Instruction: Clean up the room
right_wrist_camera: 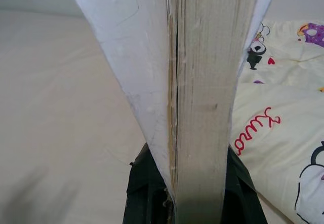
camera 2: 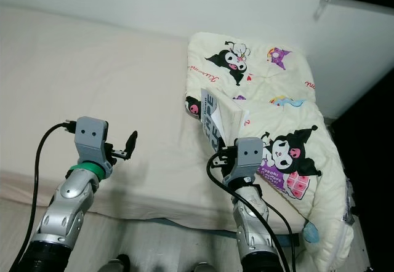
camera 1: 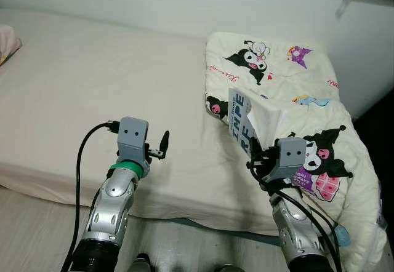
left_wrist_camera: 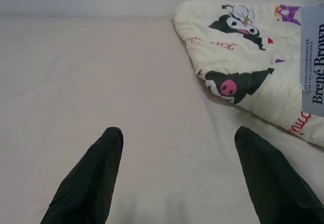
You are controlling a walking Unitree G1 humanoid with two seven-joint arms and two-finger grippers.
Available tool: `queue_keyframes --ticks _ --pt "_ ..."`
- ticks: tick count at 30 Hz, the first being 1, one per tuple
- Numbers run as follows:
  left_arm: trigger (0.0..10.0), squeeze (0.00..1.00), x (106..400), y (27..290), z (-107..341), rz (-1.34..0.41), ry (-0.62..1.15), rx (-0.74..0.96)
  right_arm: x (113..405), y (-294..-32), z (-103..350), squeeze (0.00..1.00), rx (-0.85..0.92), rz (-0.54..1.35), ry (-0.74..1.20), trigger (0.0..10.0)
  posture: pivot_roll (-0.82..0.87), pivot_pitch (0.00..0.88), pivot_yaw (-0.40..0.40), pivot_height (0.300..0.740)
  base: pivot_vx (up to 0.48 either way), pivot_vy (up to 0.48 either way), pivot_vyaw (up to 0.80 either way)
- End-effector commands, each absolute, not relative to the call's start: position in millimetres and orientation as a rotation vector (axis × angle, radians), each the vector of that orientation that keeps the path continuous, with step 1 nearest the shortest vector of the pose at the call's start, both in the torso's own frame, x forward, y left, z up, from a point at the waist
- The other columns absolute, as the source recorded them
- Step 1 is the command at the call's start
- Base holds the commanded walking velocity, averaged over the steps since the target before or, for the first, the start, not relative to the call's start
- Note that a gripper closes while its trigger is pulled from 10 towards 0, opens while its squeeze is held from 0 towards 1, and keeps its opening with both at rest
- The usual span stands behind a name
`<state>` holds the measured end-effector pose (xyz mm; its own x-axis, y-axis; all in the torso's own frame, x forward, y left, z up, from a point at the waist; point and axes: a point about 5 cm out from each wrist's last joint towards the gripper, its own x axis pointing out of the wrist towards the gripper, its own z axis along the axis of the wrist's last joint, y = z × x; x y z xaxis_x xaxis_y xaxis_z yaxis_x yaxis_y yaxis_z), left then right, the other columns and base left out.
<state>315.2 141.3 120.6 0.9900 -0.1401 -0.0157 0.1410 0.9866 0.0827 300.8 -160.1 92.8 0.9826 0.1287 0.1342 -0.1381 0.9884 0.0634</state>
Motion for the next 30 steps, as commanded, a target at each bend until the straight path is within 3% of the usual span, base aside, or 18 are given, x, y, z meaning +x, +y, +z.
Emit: queue_keyframes --ticks 1,30 --pt "10.0 0.0 313.7 140.9 112.1 -0.145 0.043 0.08 300.3 -162.6 94.0 0.0 0.078 0.123 -0.151 10.0 0.01 0.091 -0.001 0.74 0.0 0.424 0.0" --pt "10.0 0.0 315.1 142.2 112.9 -0.147 0.041 0.085 300.0 -161.6 92.6 0.0 0.078 0.121 -0.152 10.0 0.01 0.094 0.008 0.74 0.0 0.469 0.0"
